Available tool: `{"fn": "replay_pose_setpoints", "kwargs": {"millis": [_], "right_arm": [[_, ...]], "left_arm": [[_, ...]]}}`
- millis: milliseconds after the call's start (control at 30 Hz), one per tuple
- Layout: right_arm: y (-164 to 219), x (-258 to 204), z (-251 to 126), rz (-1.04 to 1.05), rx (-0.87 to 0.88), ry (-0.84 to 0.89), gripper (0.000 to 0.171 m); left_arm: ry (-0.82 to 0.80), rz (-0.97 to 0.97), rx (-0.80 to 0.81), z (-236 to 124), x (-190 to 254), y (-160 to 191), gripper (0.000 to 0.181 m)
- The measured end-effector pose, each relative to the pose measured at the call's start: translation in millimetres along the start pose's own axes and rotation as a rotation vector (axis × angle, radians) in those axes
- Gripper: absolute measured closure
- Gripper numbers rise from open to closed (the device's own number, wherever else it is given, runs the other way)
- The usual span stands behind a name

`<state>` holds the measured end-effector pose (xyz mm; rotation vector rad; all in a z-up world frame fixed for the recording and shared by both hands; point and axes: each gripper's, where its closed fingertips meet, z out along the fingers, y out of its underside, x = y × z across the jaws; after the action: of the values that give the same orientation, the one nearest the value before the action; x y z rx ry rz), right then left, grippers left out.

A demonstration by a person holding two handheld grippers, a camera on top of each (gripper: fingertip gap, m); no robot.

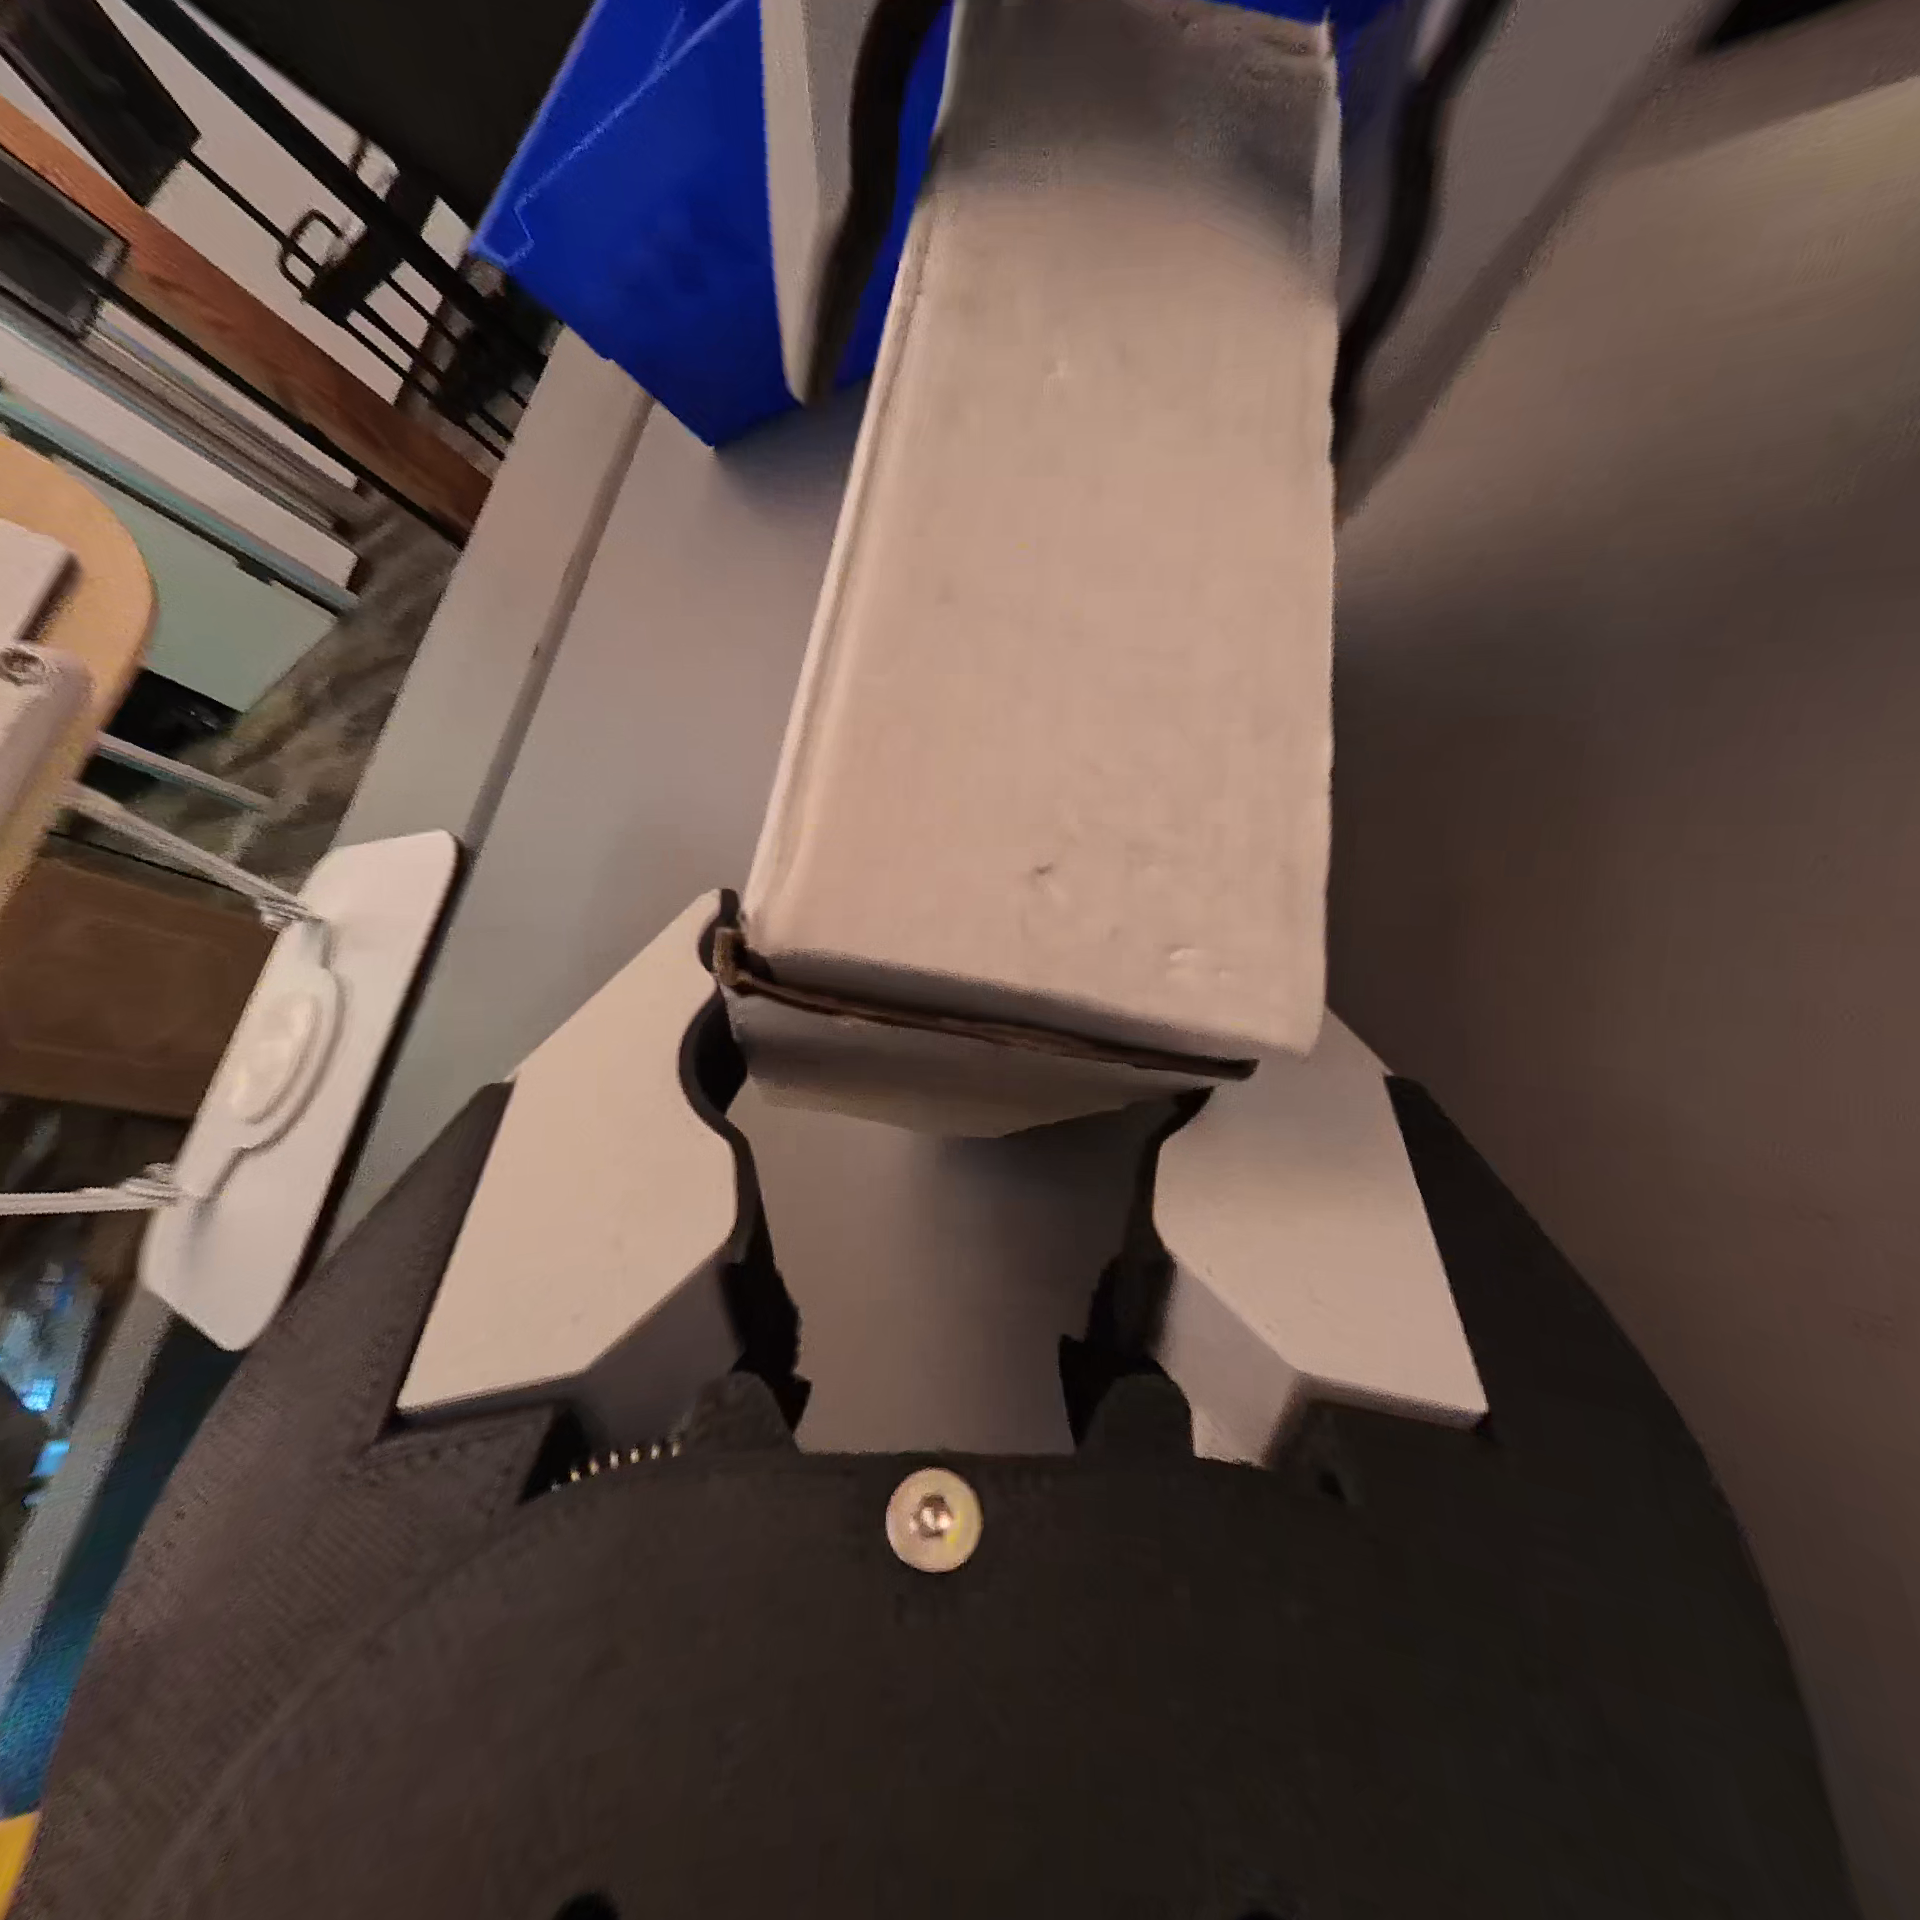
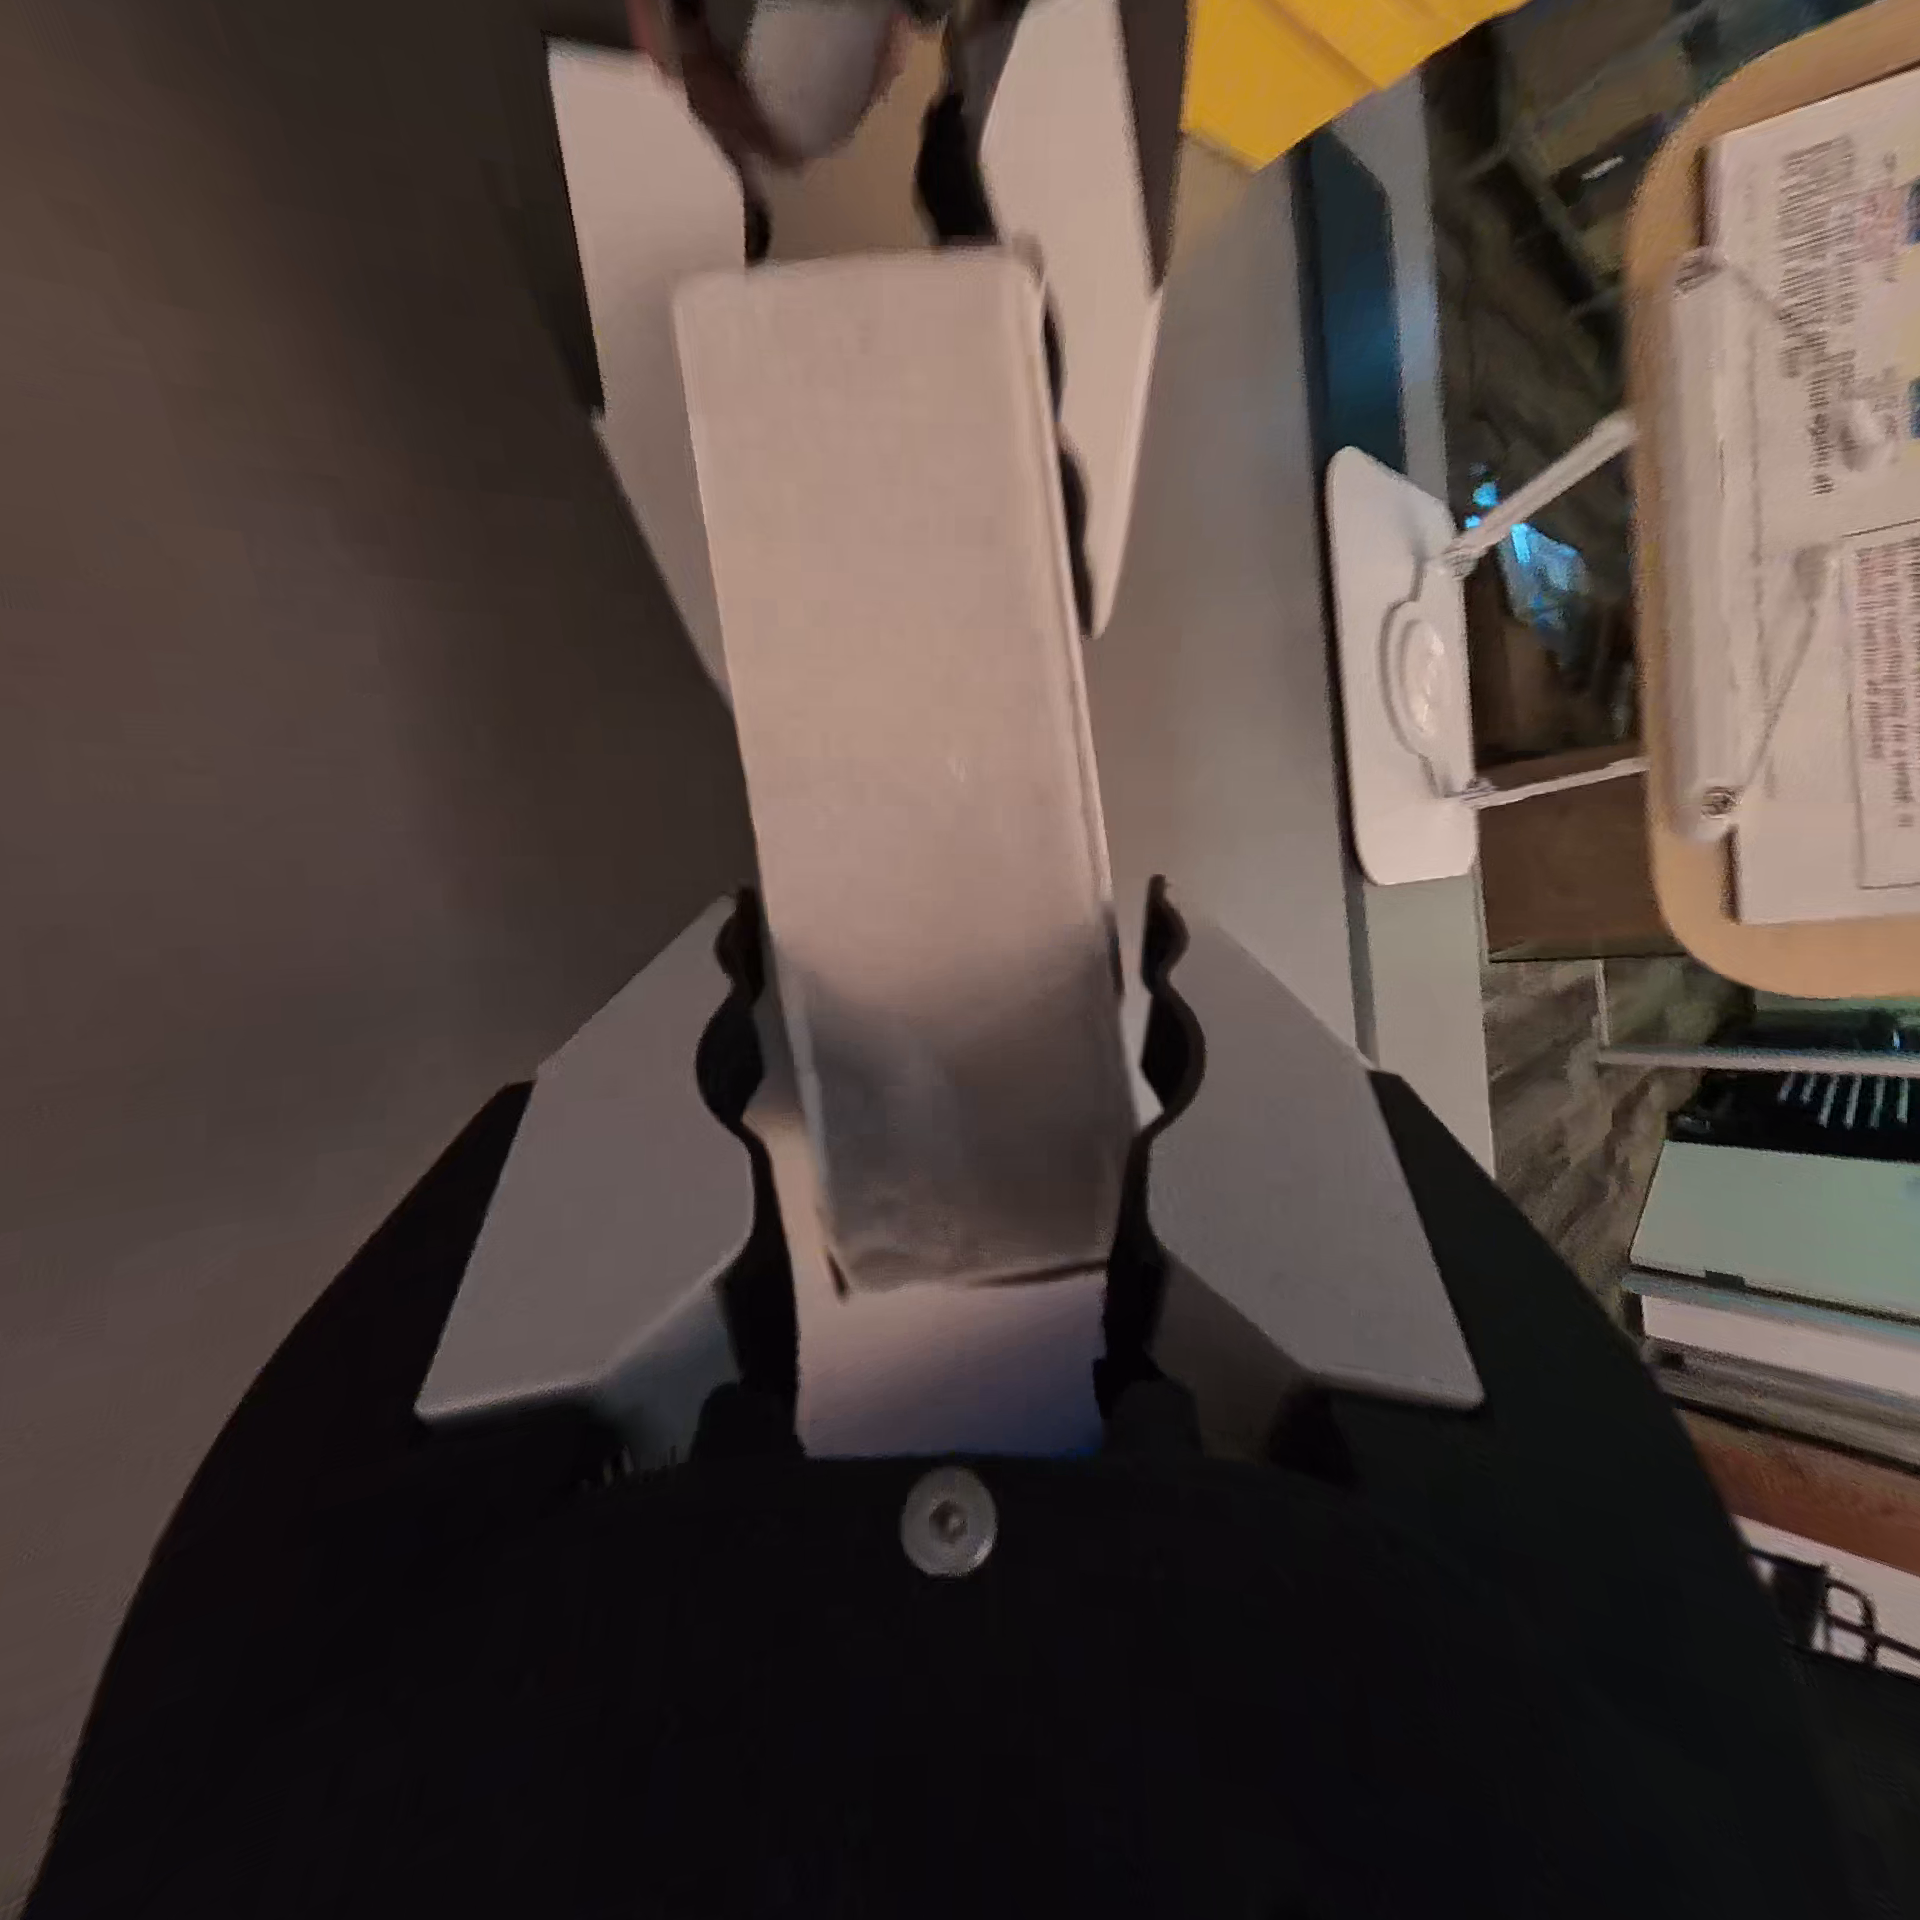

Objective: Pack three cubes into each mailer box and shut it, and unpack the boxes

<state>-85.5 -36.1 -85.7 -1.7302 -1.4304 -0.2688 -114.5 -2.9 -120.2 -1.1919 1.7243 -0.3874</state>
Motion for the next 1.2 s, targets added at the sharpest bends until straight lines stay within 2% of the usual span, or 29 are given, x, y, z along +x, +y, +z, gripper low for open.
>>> {"fn": "replay_pose_setpoints", "kwargs": {"millis": [67,100,133,167,233,433,633,833,1033,1200], "right_arm": [[-35.8,-1.8,-4.7,0.028,0.119,0.086,0.094],[-52.9,-6.2,-6.2,-0.006,0.172,0.132,0.104],[-63.5,-8.2,-6.1,-0.067,0.191,0.194,0.124],[-68.7,-9.5,-3.9,-0.129,0.183,0.248,0.137],[-73.0,-13.2,2.0,-0.184,0.165,0.287,0.152],[-77.1,-12.8,2.6,-0.150,0.159,0.278,0.156],[-78.6,-13.0,-1.9,-0.183,0.178,0.388,0.162],[-79.4,-8.0,-6.3,-0.154,0.176,0.421,0.164],[-70.9,-5.0,-2.7,-0.295,0.091,0.517,0.161],[-73.6,-6.5,-5.6,-0.293,0.068,0.509,0.166]], "left_arm": [[0.028,-0.050,0.004,-0.2,-0.7,-1.0,0.102],[0.035,-0.061,0.009,-0.3,-1.0,-1.1,0.102],[0.040,-0.064,0.012,-0.7,-1.0,-1.0,0.102],[0.045,-0.069,0.010,-1.1,-1.2,-0.5,0.102],[0.054,-0.098,0.003,-2.0,-3.2,1.2,0.102],[0.057,-0.109,-0.001,-4.1,-3.5,2.7,0.103],[0.049,-0.104,-0.016,-3.2,-3.5,2.8,0.106],[0.051,-0.095,-0.025,-3.5,-2.2,3.3,0.107],[0.054,-0.095,-0.027,-3.7,-1.2,3.8,0.107],[0.034,-0.065,-0.038,-4.2,-1.1,4.6,0.107]]}}
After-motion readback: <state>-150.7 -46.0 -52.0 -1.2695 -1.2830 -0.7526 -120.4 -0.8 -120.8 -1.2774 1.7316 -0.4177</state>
